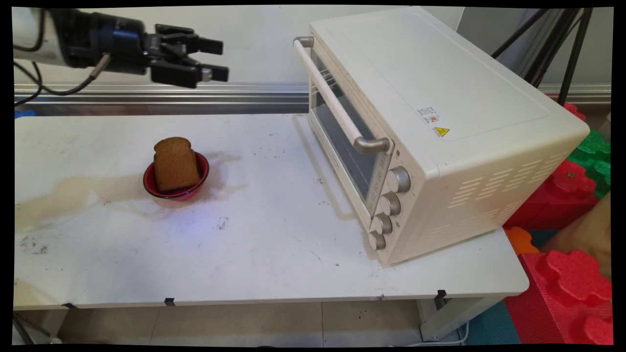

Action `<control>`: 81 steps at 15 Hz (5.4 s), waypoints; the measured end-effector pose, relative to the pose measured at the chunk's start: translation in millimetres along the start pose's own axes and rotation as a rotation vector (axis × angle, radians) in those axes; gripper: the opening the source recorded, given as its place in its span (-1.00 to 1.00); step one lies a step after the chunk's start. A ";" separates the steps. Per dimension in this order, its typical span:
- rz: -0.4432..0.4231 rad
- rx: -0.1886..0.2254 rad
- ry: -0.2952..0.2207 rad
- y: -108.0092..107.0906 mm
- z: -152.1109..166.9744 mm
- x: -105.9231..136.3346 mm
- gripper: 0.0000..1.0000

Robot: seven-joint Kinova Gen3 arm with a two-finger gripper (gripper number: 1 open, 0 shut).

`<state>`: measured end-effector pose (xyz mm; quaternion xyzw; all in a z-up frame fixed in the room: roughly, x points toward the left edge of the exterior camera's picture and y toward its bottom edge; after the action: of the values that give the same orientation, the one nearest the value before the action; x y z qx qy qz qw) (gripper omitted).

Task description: Open the oven

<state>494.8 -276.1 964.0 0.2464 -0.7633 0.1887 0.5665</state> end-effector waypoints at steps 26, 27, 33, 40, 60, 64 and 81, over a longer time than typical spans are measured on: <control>0.074 -0.014 -0.048 -17.5 156.2 27.0 -1.00; 0.076 -0.016 -0.048 -17.6 158.5 27.4 -1.00; 0.087 -0.023 -0.062 -18.6 169.8 27.2 -1.00; 0.084 -0.036 -0.094 -18.5 179.9 24.0 -1.00; 0.104 -0.097 -0.175 -20.7 160.2 1.9 -1.00; 0.115 -0.109 -0.207 -19.7 150.7 -10.3 -1.00; 0.131 -0.136 -0.346 -14.6 102.9 -84.2 -1.00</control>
<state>443.9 -332.5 854.0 0.1861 -0.8747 0.1282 0.4288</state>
